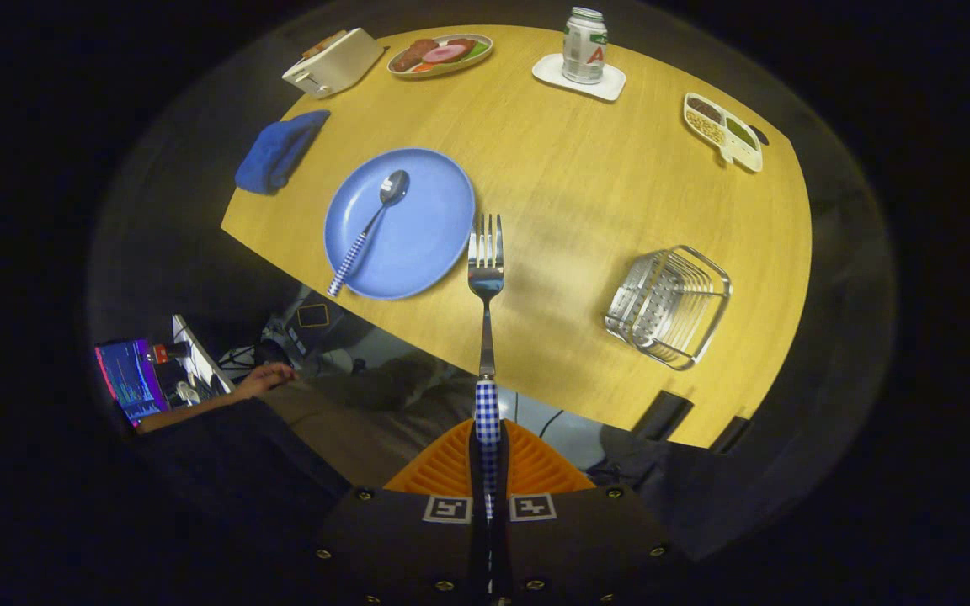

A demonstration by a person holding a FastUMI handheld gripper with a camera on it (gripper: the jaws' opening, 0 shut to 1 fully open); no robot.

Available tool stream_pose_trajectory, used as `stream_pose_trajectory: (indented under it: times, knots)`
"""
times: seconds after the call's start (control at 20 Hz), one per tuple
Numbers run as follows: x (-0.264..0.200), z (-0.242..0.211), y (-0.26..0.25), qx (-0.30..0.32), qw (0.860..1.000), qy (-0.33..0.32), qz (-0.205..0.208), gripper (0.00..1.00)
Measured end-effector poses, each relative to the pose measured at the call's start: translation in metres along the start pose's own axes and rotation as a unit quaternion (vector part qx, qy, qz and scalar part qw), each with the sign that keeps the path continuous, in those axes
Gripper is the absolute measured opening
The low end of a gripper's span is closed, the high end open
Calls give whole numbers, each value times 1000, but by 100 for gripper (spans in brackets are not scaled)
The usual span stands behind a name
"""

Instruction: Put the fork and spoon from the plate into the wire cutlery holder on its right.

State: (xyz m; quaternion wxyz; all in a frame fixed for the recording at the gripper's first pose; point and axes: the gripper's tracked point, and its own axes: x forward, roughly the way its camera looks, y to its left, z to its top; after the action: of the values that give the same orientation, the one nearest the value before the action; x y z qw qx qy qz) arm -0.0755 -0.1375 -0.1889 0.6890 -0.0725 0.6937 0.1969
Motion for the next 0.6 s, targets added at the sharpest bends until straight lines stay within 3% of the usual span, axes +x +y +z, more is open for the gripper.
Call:
stream_pose_trajectory:
  times: [0.3,0.6]
  knots:
    - [-24,-46,-67,11,997,55,-47,2]
    - [-21,-33,-109,37,992,114,-48,2]
